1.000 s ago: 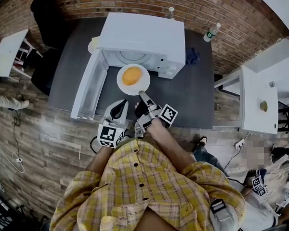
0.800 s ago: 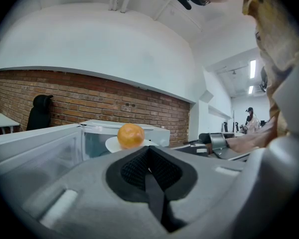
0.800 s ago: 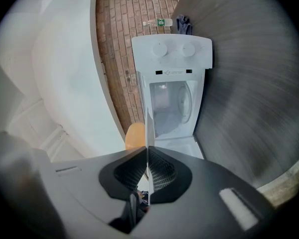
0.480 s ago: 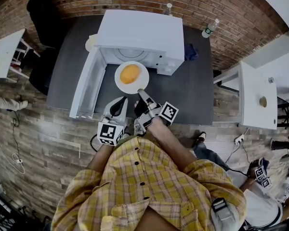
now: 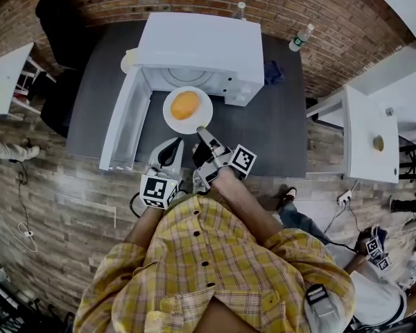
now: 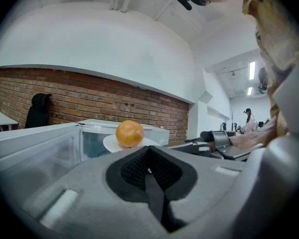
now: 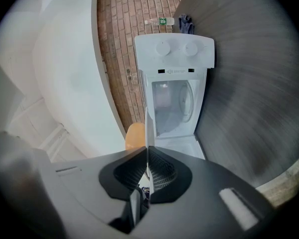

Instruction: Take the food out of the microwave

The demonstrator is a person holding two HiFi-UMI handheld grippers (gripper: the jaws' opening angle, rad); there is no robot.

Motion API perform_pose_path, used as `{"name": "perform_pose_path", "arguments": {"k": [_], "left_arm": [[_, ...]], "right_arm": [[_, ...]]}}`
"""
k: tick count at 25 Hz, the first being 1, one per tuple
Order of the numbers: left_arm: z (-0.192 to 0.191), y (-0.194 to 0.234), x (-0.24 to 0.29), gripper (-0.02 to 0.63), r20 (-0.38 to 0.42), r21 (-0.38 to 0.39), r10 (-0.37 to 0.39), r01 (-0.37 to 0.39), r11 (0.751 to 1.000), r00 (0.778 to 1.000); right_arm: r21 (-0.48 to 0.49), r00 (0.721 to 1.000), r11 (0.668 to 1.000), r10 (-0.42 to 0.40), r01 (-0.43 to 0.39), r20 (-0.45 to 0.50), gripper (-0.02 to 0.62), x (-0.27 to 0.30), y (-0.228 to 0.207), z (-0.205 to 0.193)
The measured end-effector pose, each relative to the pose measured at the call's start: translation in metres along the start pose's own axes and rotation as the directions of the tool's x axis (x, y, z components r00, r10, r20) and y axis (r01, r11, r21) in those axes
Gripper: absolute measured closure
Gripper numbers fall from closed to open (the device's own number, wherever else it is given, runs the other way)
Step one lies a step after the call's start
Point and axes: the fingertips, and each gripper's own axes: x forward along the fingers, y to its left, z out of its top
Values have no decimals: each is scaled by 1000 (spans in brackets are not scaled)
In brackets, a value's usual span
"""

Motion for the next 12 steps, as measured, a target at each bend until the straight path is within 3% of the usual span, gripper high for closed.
{"name": "perform_pose_path", "arguments": {"k": [12], "left_arm": [[0, -1, -2, 607, -4, 0, -2, 2, 1000, 1000]], "right_arm": [[-7, 1000, 1000, 0, 0, -22, 581, -1, 0, -7]]}}
